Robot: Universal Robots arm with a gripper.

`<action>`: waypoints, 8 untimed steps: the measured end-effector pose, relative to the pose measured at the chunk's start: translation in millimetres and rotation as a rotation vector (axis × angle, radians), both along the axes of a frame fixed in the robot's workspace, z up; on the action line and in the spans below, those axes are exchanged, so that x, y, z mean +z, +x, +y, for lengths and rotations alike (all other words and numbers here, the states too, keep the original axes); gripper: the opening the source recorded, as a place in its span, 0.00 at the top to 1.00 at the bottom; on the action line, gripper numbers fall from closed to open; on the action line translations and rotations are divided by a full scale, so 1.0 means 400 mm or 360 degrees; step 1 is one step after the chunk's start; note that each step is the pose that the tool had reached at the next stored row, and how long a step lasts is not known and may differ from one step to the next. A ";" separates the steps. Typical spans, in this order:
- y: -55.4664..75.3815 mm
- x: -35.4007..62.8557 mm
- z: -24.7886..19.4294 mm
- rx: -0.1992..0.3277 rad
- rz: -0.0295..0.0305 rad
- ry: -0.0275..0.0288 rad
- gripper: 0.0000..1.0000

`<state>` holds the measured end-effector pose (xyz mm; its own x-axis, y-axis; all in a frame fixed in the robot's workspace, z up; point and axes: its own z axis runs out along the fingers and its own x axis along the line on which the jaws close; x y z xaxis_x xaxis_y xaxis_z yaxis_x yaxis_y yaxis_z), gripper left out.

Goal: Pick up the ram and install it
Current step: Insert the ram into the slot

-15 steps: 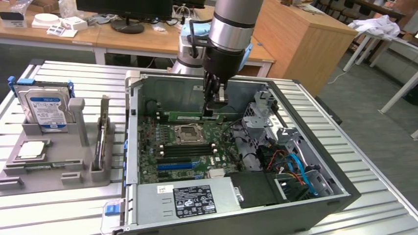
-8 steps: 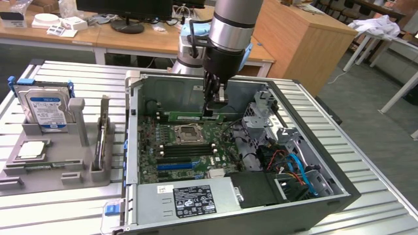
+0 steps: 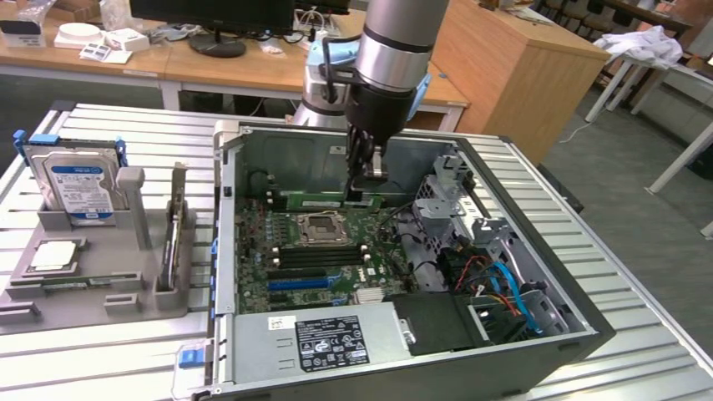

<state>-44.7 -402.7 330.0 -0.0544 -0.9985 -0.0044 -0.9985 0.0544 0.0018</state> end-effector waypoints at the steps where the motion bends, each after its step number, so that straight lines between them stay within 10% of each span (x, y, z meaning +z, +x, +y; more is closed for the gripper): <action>1: 0.000 -0.002 0.000 0.0000 0.00000 0.00000 0.88; 8: 0.000 -0.020 0.000 0.0000 0.00000 0.00000 0.88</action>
